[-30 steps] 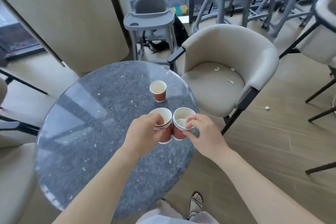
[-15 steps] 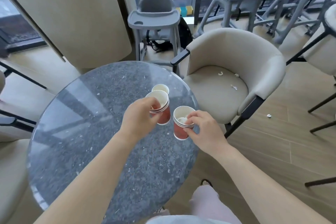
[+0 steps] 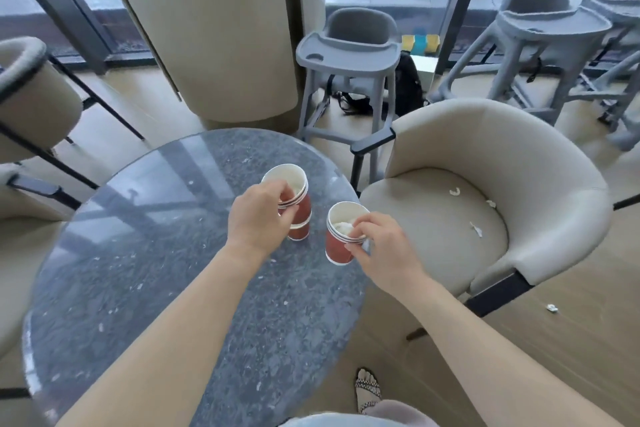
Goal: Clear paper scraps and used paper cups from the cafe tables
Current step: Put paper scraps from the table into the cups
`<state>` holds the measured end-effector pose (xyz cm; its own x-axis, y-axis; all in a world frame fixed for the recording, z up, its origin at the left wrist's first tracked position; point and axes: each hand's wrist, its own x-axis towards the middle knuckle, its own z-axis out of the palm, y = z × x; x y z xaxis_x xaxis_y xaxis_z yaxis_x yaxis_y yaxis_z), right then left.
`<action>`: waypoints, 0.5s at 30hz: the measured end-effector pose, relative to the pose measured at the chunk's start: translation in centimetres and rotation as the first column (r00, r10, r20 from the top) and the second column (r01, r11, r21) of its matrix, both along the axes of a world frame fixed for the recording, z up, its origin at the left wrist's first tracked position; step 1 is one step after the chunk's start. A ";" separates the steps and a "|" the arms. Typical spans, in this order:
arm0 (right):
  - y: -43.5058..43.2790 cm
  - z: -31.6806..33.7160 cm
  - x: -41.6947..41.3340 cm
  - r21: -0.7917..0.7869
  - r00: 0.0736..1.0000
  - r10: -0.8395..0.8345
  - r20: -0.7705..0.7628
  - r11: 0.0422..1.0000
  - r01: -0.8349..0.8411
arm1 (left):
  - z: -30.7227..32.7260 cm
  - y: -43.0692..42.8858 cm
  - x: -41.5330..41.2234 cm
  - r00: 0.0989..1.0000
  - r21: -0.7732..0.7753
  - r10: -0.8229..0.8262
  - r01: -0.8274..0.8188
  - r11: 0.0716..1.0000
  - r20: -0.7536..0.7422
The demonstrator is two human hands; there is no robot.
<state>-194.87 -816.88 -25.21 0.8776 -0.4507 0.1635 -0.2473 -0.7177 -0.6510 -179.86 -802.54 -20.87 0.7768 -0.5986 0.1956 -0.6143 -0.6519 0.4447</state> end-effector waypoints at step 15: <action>-5.1 -3.2 2.4 0.077 0.981 0.188 -0.057 0.980 -0.183 | -4.7 -3.7 0.7 0.978 0.337 0.153 -0.099 0.936 -0.138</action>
<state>-192.49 -821.98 -28.37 0.9546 -0.2873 0.0780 -0.1567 -0.7076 -0.6890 -179.14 -806.21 -25.54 0.8550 -0.5030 -0.1267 -0.4558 -0.8451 0.2794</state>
